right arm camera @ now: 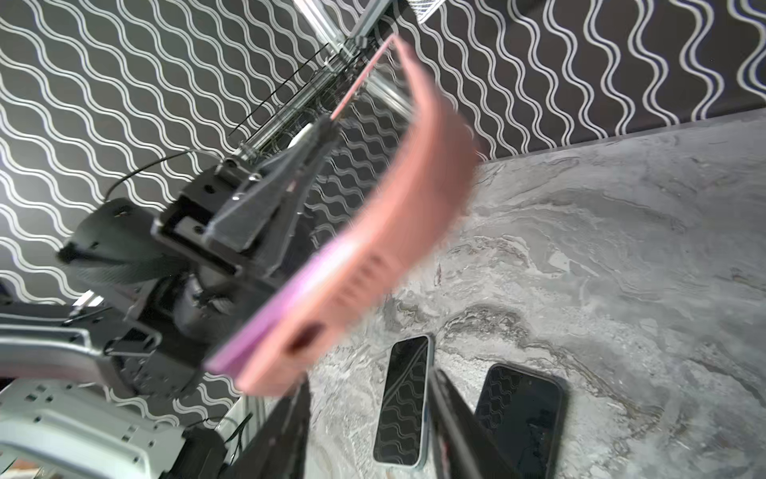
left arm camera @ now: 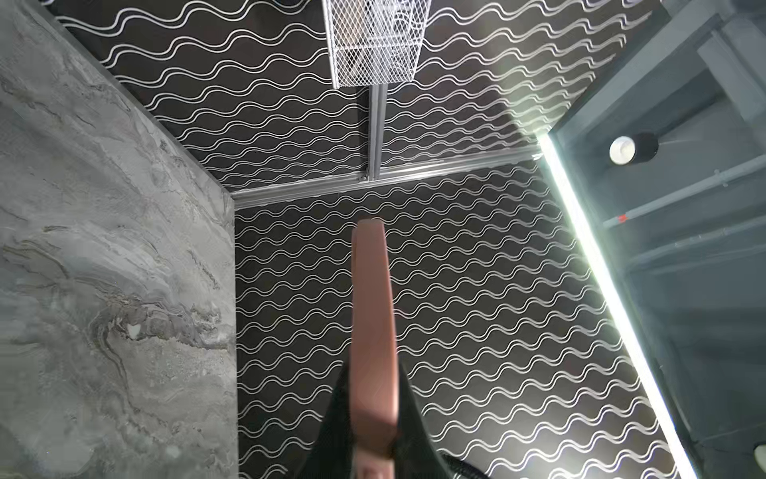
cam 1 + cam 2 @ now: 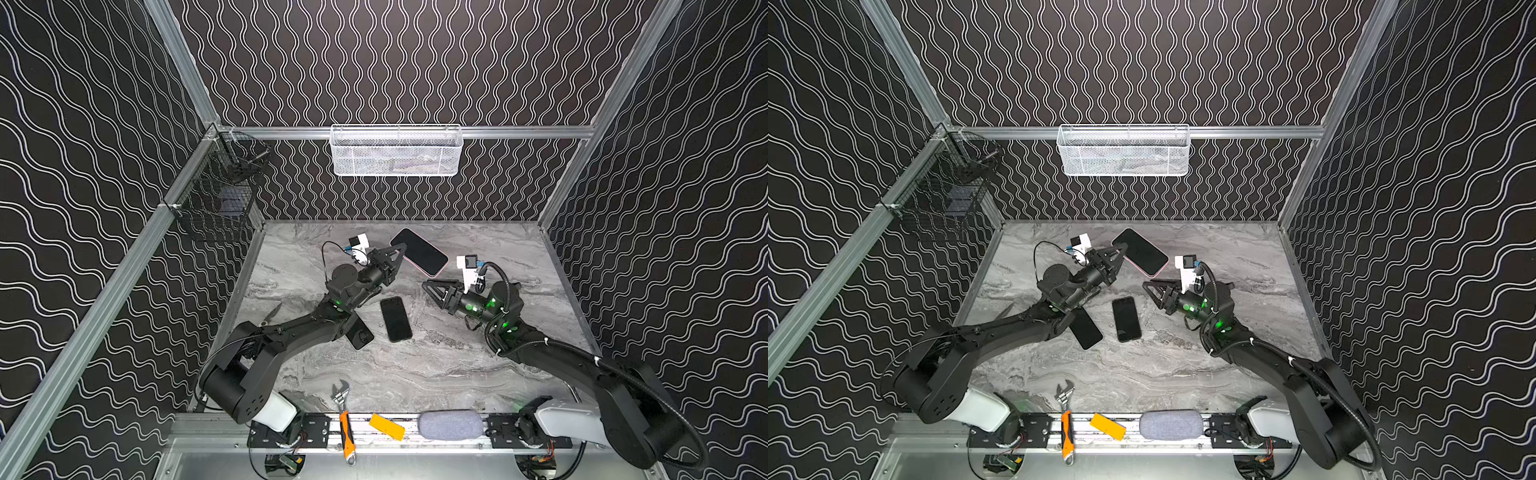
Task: Take the phone out of the phone case
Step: Remove the phone case from the phone.
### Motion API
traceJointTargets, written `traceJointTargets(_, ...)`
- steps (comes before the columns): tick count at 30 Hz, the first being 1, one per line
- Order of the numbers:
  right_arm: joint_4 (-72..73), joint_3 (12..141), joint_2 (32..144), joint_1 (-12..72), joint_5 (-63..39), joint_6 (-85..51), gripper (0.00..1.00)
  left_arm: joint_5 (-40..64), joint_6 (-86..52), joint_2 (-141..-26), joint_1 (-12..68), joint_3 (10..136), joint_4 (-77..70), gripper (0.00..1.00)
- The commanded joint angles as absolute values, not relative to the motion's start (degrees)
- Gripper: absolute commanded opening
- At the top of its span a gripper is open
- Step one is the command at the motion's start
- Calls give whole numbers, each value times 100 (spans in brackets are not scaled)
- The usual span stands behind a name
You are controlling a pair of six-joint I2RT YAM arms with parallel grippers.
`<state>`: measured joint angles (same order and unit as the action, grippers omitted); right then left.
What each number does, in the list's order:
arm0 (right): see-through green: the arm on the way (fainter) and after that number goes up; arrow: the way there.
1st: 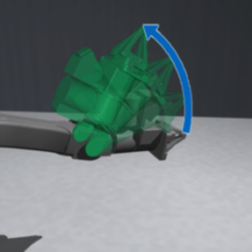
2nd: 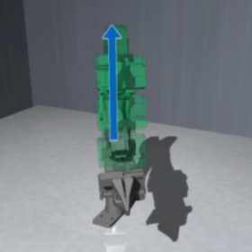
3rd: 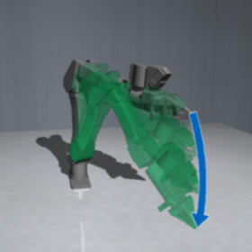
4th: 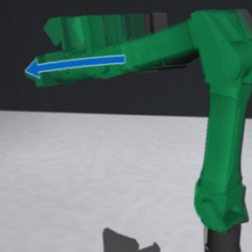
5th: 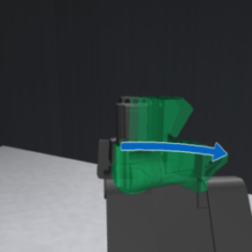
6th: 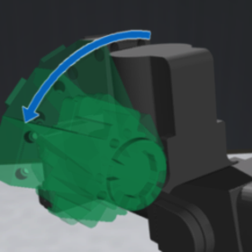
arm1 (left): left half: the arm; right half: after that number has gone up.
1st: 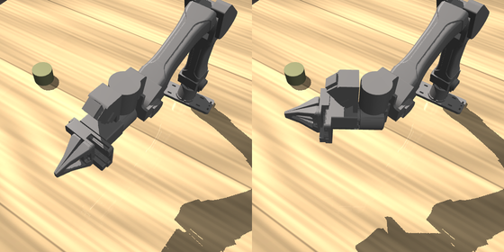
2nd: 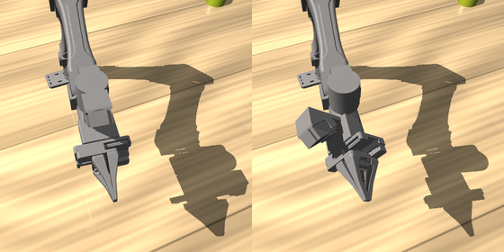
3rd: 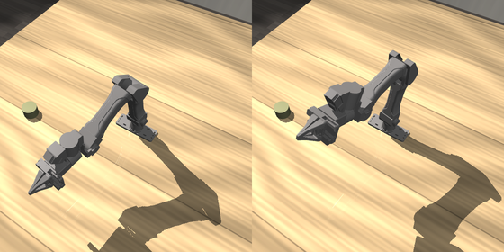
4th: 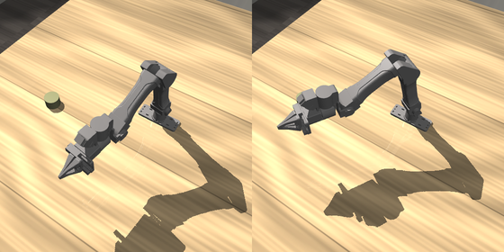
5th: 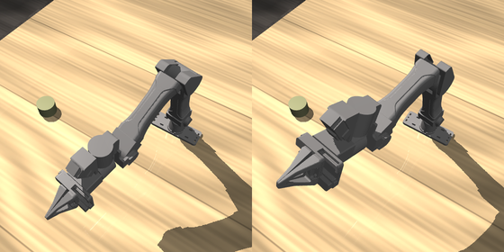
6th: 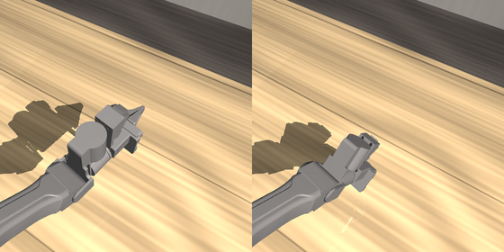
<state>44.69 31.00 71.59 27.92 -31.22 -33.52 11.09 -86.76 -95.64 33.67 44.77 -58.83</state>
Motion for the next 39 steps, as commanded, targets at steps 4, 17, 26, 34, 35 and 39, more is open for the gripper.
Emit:
traceJointTargets(4, 2940, 3449, 6648, 2590, -3704, -2685, 53, 1512, -7354, -9148, 3115, 4731, -5138, 0)
traceJointTargets(17, 154, 4978, 6624, 1917, -4500, -777, 68, 3463, -5292, -8980, 2146, 5579, -2871, 0)
traceJointTargets(26, -1699, 6106, 6956, 1916, -4294, 544, 99, 3539, -1989, -8890, 2041, 7615, 1468, 0)
traceJointTargets(34, -2054, 6512, 7163, 1942, -4483, 1090, 98, 5164, -414, -9406, 1916, 8724, 2715, 0)
traceJointTargets(35, -2041, 6509, 7148, 1953, -4575, 1190, 98, 5175, -272, -9470, 1902, 8829, 2861, 0)
traceJointTargets(39, -1622, 6306, 7049, 1991, -4675, 1380, 97, 5573, 307, -9597, 1880, 9066, 3185, 0)
